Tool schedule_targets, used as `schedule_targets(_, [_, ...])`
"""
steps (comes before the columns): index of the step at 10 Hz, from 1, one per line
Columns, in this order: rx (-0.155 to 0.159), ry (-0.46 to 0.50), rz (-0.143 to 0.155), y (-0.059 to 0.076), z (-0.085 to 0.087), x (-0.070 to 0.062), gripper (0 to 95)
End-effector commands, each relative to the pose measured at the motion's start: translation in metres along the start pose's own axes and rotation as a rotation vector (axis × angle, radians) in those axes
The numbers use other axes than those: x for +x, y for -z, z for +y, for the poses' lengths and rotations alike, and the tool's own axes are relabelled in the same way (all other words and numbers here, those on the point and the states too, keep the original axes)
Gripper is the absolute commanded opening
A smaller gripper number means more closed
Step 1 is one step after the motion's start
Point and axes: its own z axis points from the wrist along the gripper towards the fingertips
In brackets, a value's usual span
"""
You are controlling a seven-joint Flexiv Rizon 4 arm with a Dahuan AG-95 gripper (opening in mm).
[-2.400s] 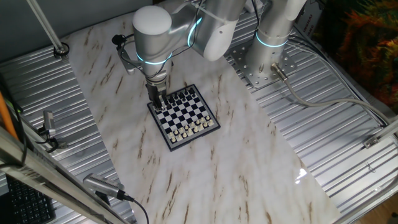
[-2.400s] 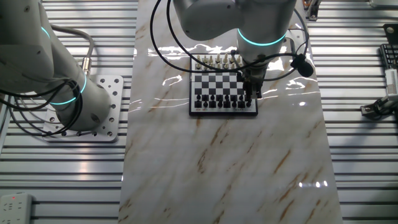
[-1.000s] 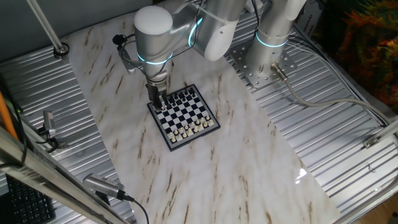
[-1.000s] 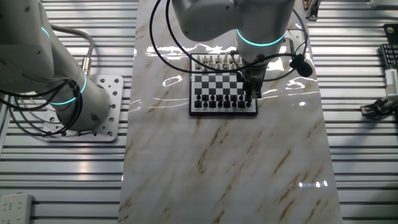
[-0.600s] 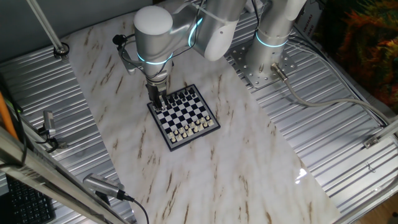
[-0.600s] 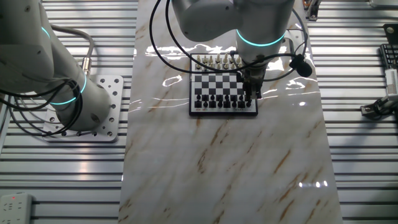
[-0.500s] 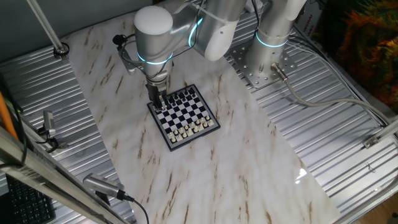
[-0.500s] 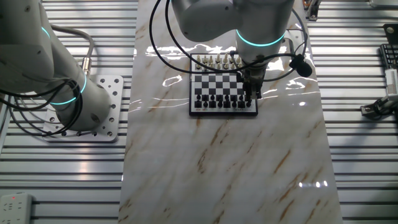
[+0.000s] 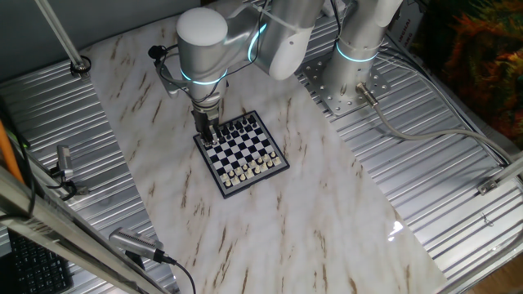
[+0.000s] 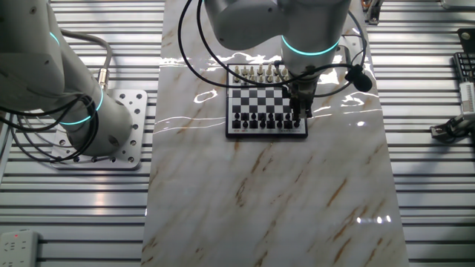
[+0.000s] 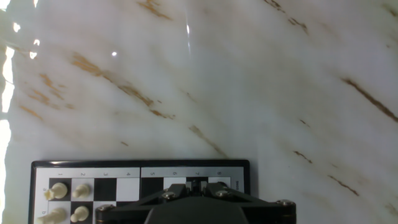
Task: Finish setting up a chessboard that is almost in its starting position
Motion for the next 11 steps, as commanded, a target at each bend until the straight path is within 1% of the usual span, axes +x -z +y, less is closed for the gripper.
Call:
schedule_targets(1, [0.0,0.002,-0.002,0.0001,0.0,-0.0002,0.0])
schedule_targets(10, [0.001,0.016,-0.002,0.0,-0.0001,-0.0002,0.0])
schedule_targets(11, [0.001,0.019,-0.003,0.0,-0.0001,-0.0002,19.0])
